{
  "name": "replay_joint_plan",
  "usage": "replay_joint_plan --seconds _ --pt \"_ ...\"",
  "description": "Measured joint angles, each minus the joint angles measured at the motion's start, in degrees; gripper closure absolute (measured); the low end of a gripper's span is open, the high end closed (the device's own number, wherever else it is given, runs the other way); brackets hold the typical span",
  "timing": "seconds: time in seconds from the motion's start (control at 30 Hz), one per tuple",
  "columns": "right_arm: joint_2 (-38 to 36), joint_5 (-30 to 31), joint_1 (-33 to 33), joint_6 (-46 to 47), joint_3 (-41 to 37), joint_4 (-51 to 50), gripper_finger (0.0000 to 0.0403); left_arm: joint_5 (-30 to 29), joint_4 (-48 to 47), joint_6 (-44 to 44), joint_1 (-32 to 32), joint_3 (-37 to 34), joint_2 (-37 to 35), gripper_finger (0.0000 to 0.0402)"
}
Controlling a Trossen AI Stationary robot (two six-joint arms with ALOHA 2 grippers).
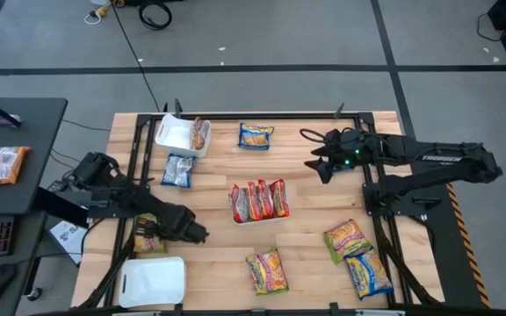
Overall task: Sort Maruchan noodles
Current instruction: Put the green noodle pack into the top white bin
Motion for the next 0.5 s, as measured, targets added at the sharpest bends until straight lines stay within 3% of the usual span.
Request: replay_joint_plan --seconds 0.2,0.33,0.5 --pt "0.00 0.81 -2.29 -1.11 0.00 0.09 0.0140 -3.78 -2.07 3.51 -0.06 2.77 -0.05 0.0300" --pt "-0.49 1.49 -2.32 -1.29 0.00 0.11 0.0140 -10.96 -5.91 6.83 0.37 6.87 -1.92 0.0380" --pt "-1.81 1.48 -2.24 -0.97 0.00 0.09 0.0140 -21.19 -7.53 7.81 3.57 11.41 -7.77 0.0390"
